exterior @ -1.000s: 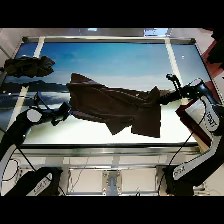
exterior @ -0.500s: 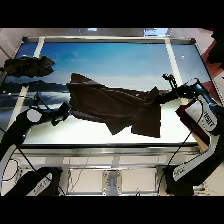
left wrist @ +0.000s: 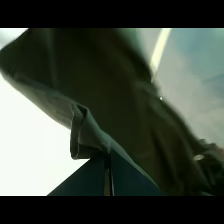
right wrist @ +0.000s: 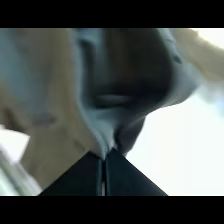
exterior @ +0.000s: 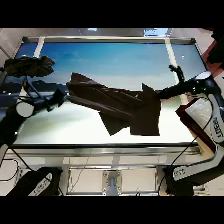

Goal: Fold the shirts.

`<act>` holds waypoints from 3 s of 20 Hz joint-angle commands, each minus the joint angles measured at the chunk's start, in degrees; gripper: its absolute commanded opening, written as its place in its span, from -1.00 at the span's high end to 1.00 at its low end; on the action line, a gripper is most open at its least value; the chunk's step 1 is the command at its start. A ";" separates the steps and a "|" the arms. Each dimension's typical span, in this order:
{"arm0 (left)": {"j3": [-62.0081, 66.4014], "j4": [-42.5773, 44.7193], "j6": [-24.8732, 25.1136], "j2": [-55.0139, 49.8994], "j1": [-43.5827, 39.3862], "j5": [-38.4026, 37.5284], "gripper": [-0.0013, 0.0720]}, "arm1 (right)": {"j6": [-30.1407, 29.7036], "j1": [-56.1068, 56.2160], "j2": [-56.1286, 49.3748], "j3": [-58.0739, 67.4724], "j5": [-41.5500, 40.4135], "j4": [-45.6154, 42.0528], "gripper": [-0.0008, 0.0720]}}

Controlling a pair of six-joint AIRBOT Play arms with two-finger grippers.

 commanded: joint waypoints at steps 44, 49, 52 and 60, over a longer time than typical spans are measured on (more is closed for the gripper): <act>36.44 35.82 0.26 -39.21 0.11 -23.80 0.93 | 28.22 5.44 -1.92 5.44 -20.50 -21.94 0.90; 26.88 35.74 1.01 -39.21 0.09 -25.66 0.93 | 28.09 5.60 -1.92 -4.52 -21.35 -21.53 0.90; 23.87 33.53 1.01 -39.21 0.11 -23.65 0.93 | 27.91 5.73 -1.97 -7.43 -22.25 -19.41 0.89; 25.03 25.14 6.95 -38.64 0.11 -25.11 -0.94 | 31.15 5.44 -0.92 -7.41 -13.75 -22.58 -0.09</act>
